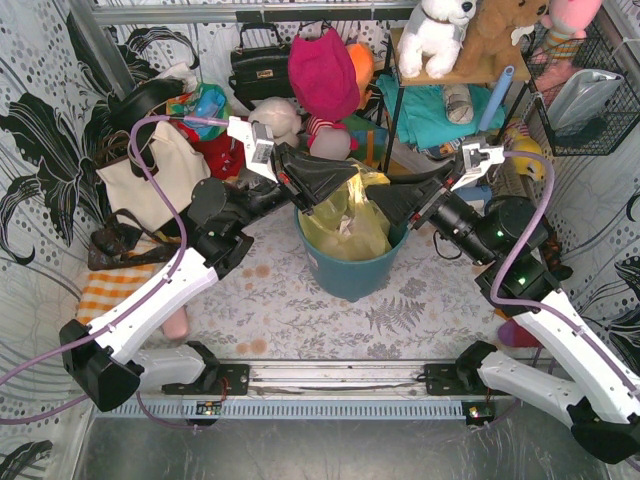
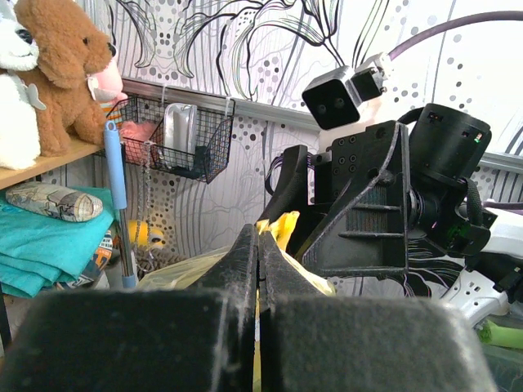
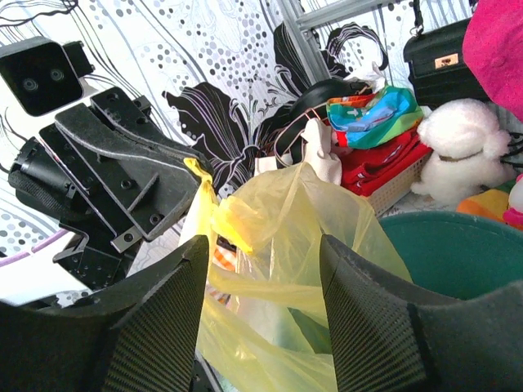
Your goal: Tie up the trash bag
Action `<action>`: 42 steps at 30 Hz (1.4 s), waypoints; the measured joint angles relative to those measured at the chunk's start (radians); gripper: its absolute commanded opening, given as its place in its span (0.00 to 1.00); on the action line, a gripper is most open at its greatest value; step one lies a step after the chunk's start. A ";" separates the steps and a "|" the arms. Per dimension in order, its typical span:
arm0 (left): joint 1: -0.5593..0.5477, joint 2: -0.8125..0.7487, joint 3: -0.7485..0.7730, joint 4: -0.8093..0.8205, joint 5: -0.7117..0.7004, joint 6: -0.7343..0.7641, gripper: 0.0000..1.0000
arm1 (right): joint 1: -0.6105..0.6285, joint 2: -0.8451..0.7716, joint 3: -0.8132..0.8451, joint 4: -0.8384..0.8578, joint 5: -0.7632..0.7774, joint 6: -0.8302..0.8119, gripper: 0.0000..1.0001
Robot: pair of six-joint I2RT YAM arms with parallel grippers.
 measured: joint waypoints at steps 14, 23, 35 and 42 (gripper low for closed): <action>0.001 0.000 0.000 0.000 0.008 -0.002 0.00 | 0.000 0.021 0.019 0.022 0.006 0.000 0.17; 0.001 0.000 0.000 0.000 0.003 -0.001 0.00 | 0.000 0.010 0.019 0.008 0.011 -0.005 0.00; 0.006 0.000 0.000 -0.001 -0.002 -0.001 0.00 | 0.000 0.023 0.049 0.006 0.010 -0.030 0.57; 0.006 0.000 0.000 -0.001 -0.002 -0.001 0.00 | 0.000 0.061 0.051 0.031 0.009 -0.025 0.50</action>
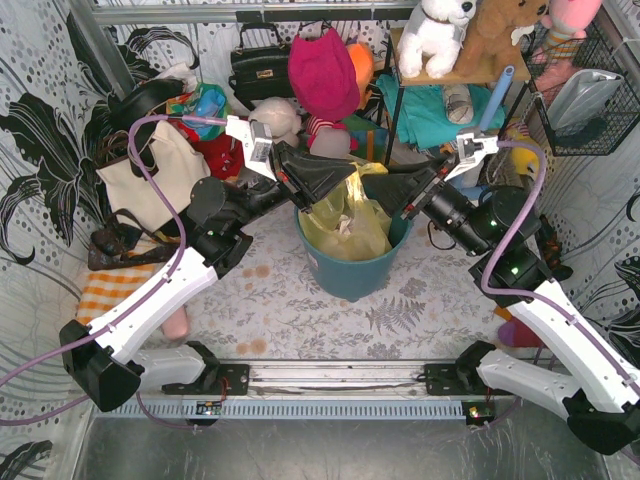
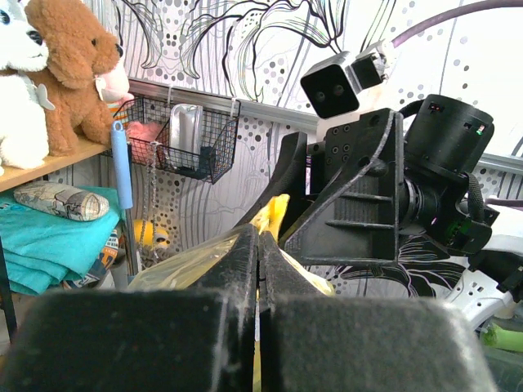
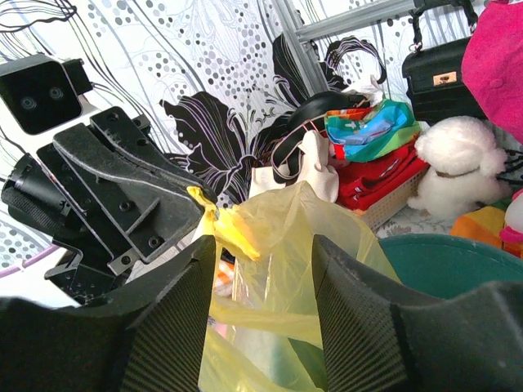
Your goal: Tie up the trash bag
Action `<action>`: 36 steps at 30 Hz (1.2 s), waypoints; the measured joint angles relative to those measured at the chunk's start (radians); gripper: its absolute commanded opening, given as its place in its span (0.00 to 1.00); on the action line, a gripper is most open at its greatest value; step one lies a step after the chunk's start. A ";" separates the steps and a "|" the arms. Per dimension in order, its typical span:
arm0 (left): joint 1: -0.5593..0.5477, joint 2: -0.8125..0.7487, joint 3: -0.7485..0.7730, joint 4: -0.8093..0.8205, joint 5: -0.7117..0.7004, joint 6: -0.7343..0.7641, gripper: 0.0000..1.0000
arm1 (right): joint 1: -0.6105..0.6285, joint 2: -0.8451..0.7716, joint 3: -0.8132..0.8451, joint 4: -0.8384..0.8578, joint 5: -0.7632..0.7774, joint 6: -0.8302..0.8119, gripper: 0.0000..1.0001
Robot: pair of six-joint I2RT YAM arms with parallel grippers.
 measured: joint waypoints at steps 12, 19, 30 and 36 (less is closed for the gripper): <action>0.000 0.000 0.000 0.000 0.000 0.000 0.00 | 0.000 0.011 0.000 0.066 0.005 0.018 0.49; 0.001 0.000 0.000 0.000 0.000 0.000 0.00 | 0.000 0.013 0.000 0.074 0.005 0.026 0.22; 0.001 0.000 0.000 0.000 -0.001 0.000 0.00 | 0.000 0.006 0.000 0.060 0.011 0.029 0.00; 0.005 0.001 0.000 -0.005 -0.022 0.001 0.00 | 0.000 0.000 0.034 -0.023 -0.031 0.029 0.00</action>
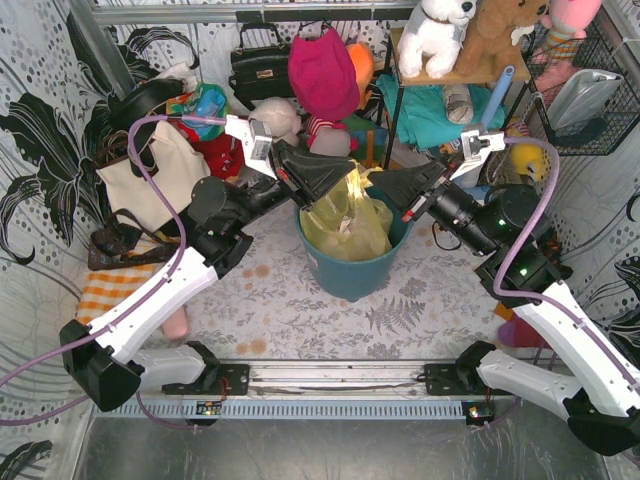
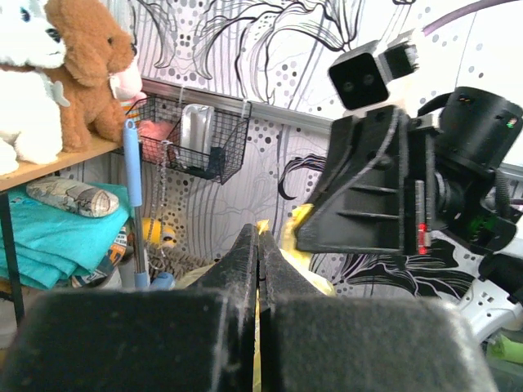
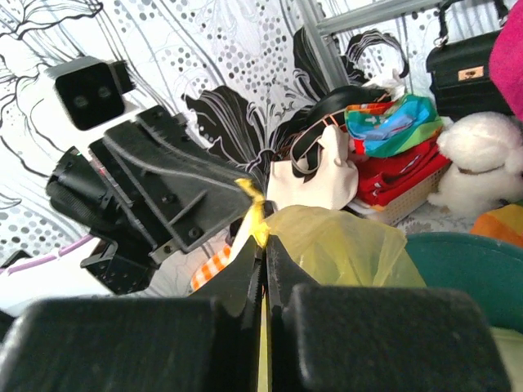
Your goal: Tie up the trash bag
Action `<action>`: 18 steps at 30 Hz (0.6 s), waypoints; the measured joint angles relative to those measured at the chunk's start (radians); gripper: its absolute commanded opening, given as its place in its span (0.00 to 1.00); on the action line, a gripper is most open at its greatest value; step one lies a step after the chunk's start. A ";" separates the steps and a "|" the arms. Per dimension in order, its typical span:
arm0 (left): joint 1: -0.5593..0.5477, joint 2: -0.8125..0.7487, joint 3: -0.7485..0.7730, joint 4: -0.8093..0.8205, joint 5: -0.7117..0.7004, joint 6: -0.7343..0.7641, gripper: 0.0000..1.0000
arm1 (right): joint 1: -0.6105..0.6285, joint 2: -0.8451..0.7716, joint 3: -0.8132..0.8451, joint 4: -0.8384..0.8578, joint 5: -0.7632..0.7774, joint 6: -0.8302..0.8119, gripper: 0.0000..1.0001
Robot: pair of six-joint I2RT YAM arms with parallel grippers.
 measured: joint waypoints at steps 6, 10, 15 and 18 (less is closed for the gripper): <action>0.008 0.018 0.000 -0.026 -0.037 0.000 0.00 | 0.000 -0.019 0.036 -0.085 -0.049 0.000 0.00; 0.012 0.032 0.001 -0.041 -0.045 0.000 0.00 | 0.000 -0.033 0.037 -0.113 -0.076 0.019 0.00; 0.013 0.043 0.005 -0.043 -0.051 0.000 0.00 | 0.000 -0.031 0.038 -0.137 -0.105 0.073 0.00; 0.013 0.046 0.006 -0.043 -0.051 0.000 0.00 | 0.001 -0.031 0.038 -0.150 -0.107 0.110 0.00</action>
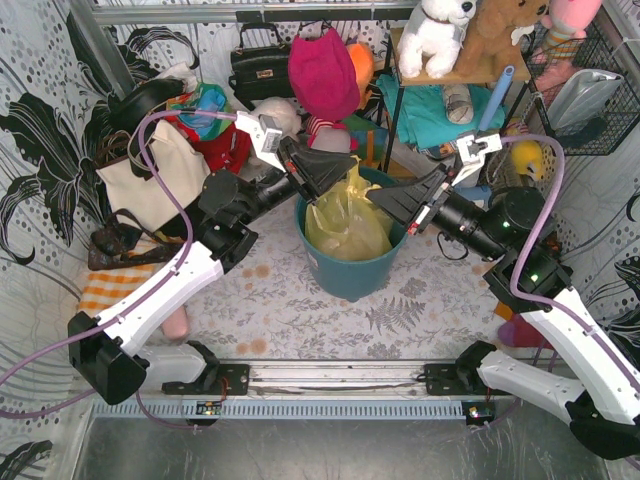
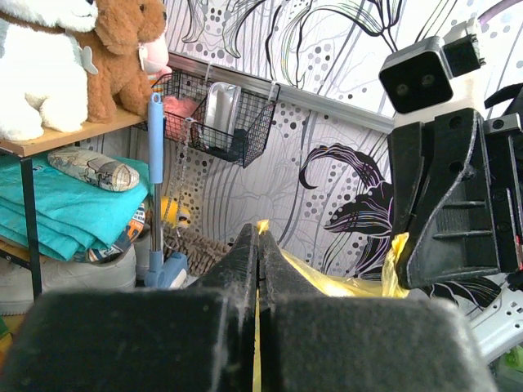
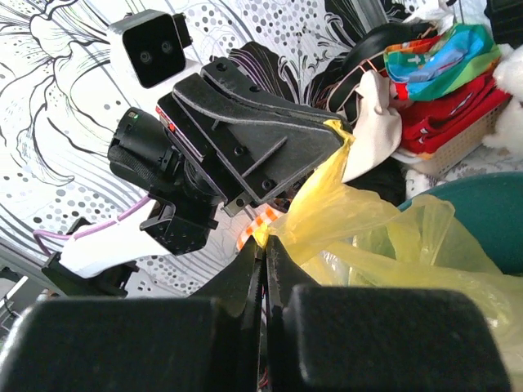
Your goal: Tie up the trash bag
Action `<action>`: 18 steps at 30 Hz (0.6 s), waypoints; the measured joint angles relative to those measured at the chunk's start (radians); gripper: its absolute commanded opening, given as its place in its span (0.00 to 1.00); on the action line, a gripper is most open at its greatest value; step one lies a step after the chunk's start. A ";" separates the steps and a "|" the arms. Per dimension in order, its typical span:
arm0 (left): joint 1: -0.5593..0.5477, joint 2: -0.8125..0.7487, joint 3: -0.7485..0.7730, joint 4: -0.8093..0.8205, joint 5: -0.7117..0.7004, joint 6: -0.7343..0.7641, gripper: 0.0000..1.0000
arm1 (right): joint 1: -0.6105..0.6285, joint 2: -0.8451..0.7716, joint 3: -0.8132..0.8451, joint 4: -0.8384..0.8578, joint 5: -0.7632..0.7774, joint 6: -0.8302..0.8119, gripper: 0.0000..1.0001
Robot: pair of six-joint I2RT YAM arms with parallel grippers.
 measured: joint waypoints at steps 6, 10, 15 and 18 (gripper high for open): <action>0.000 0.002 0.002 0.002 0.000 -0.003 0.00 | 0.065 0.021 0.000 -0.021 0.044 0.053 0.00; 0.000 0.011 0.002 0.002 0.000 -0.008 0.00 | 0.162 0.060 0.001 -0.036 0.107 0.060 0.00; 0.000 0.016 0.002 0.002 0.001 -0.015 0.00 | 0.245 0.104 0.006 -0.064 0.213 0.059 0.00; 0.000 0.016 0.002 0.002 0.001 -0.018 0.00 | 0.278 0.114 0.006 -0.077 0.299 0.060 0.00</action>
